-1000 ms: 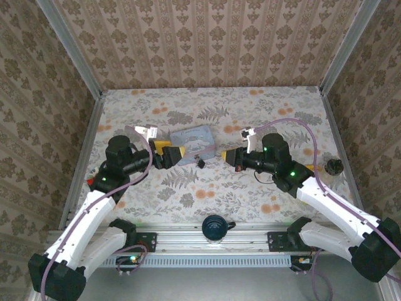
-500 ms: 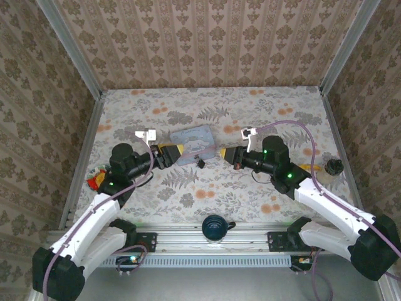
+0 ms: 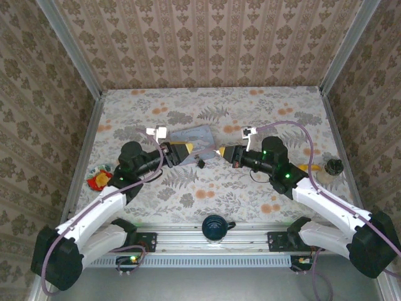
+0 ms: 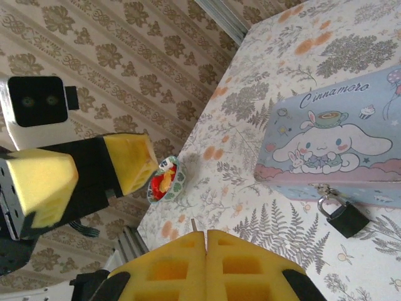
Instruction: Unlock the padlock with the key
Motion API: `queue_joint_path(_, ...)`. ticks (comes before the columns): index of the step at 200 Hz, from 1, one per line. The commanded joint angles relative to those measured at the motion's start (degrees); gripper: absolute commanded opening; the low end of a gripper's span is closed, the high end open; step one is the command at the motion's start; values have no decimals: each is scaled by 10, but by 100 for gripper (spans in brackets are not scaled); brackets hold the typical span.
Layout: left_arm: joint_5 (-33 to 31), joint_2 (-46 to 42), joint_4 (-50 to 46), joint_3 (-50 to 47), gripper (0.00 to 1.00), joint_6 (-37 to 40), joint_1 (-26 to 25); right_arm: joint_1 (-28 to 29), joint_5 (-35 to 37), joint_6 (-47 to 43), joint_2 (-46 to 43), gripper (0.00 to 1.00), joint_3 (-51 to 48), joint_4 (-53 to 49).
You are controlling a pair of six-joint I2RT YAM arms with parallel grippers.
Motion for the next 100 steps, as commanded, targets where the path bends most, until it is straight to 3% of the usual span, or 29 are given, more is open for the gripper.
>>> queue_joint_path(1,43,17,40,18,57,1,-15,-3,-7,15,-3,0,-6,35)
queue_joint_path(100,109,67,61,59,40,44,-74,7,-84,26,0,0,-11,144)
